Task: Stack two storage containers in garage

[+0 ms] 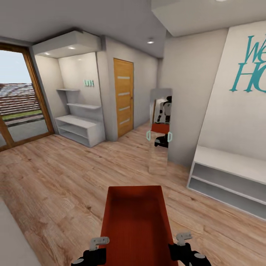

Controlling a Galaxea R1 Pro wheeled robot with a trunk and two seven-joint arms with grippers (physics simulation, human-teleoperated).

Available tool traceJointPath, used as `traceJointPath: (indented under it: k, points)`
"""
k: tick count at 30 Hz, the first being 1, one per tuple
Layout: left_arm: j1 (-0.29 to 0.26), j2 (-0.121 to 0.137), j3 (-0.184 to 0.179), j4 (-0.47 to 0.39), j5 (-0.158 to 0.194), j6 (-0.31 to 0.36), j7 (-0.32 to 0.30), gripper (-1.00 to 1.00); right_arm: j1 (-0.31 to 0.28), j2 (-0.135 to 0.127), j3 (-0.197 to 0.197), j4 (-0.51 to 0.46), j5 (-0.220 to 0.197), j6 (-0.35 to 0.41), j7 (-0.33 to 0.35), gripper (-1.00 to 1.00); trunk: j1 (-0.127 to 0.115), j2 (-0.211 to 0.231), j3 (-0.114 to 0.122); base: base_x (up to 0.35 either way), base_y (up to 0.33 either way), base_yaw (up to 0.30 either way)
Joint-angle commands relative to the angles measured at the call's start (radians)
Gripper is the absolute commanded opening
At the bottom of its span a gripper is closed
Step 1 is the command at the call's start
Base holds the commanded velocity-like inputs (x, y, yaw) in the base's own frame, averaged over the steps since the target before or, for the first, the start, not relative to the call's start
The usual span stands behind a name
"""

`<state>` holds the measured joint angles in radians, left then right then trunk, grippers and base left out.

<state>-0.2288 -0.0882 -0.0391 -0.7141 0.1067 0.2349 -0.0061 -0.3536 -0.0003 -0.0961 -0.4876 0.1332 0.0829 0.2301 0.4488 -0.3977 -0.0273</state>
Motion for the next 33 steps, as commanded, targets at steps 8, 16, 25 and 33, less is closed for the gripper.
traceJointPath:
  k: [8,16,25,33]
  points:
    - [-0.001,-0.001,0.01,-0.004,-0.011,-0.029,0.014,-1.0,0.001,0.005,-0.002,0.0,0.006,0.006,0.041,-1.0,0.001,-0.002,-0.002,0.33,0.0,0.023]
    - [-0.001,-0.001,0.01,-0.004,-0.012,-0.029,0.014,-1.0,0.001,0.005,-0.001,0.0,0.006,0.006,0.041,-1.0,0.001,-0.002,-0.002,0.33,0.0,0.163]
    - [-0.001,-0.001,0.01,-0.004,-0.012,-0.029,0.014,-1.0,0.001,0.005,-0.001,0.0,0.006,0.006,0.041,-1.0,0.001,-0.002,-0.002,0.33,0.0,0.142]
    - [-0.001,-0.001,0.01,-0.004,-0.012,-0.029,0.014,-1.0,0.001,0.005,-0.001,0.0,0.006,0.005,0.041,-1.0,0.001,-0.002,-0.002,0.33,0.0,0.004]
